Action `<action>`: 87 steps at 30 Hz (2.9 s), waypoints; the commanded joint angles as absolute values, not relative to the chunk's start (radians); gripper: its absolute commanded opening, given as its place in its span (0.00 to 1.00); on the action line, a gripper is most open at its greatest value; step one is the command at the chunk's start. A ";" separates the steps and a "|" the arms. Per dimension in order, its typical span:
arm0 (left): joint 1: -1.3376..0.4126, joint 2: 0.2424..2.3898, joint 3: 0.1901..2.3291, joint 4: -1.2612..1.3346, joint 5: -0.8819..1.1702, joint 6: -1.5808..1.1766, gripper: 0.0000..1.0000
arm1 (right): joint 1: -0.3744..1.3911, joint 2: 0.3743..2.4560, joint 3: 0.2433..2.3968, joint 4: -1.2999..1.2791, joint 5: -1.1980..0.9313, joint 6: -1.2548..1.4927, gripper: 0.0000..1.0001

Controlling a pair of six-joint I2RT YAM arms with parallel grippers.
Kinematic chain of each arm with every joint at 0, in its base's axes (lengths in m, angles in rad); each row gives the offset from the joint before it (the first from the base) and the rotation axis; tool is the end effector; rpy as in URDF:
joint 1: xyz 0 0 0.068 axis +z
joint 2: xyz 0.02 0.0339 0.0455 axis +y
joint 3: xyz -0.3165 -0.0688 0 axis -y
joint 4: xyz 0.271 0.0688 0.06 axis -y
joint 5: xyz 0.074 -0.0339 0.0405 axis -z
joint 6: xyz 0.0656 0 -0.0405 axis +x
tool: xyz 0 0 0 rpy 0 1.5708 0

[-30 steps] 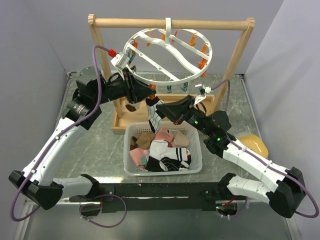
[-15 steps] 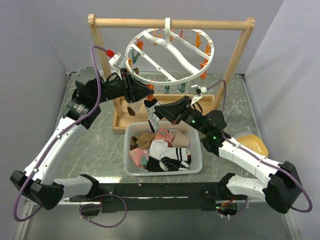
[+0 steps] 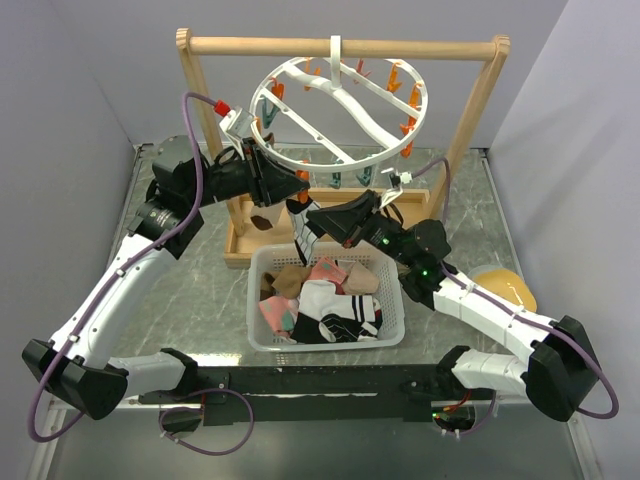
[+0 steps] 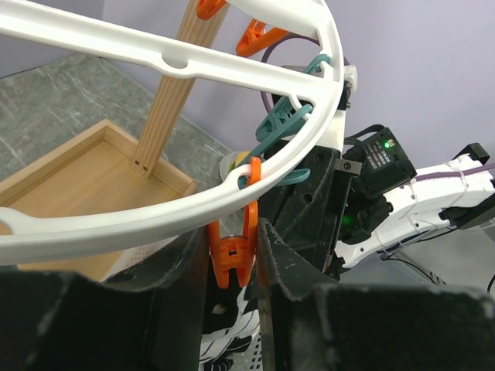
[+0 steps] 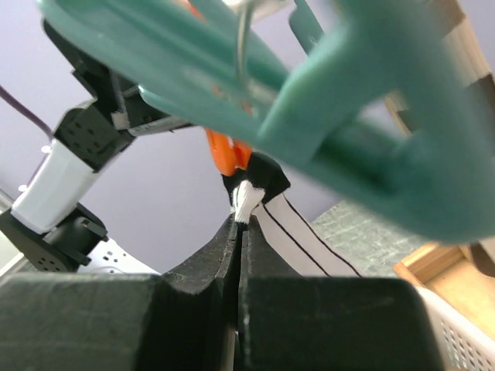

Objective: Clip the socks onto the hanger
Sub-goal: Clamp the sock onto the hanger.

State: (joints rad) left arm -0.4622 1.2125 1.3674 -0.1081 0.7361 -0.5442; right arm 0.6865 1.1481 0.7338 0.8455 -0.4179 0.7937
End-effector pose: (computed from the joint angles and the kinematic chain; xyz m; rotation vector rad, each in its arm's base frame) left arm 0.2399 -0.1687 0.5167 0.5722 1.6022 -1.3300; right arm 0.2029 0.2007 0.4040 -0.3485 1.2788 1.5215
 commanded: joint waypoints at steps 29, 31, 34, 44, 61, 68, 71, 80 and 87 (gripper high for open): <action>-0.456 1.184 1.332 -0.041 0.838 -0.629 0.01 | 0.617 1.052 0.733 0.896 -0.483 0.805 0.00; -0.454 1.183 1.331 -0.041 0.838 -0.629 0.01 | 0.612 1.051 0.736 0.894 -0.488 0.808 0.00; -0.454 1.186 1.330 -0.035 0.836 -0.632 0.01 | 0.607 1.055 0.738 0.891 -0.494 0.810 0.00; -0.454 1.189 1.324 -0.011 0.842 -0.649 0.01 | 0.606 1.071 0.719 0.925 -0.502 0.839 0.00; -0.449 1.181 1.312 0.021 0.833 -0.666 0.01 | 0.603 1.104 0.710 0.997 -0.525 0.888 0.00; -0.446 1.187 1.316 0.034 0.812 -0.683 0.01 | 0.606 1.129 0.726 1.028 -0.557 0.907 0.00; -0.442 1.187 1.313 0.041 0.804 -0.695 0.01 | 0.604 1.127 0.718 1.035 -0.561 0.911 0.00; -0.436 1.190 1.307 0.057 0.805 -0.715 0.01 | 0.606 1.114 0.709 1.020 -0.571 0.900 0.00; -0.437 1.184 1.299 0.060 0.804 -0.718 0.01 | 0.607 1.121 0.703 1.042 -0.572 0.911 0.00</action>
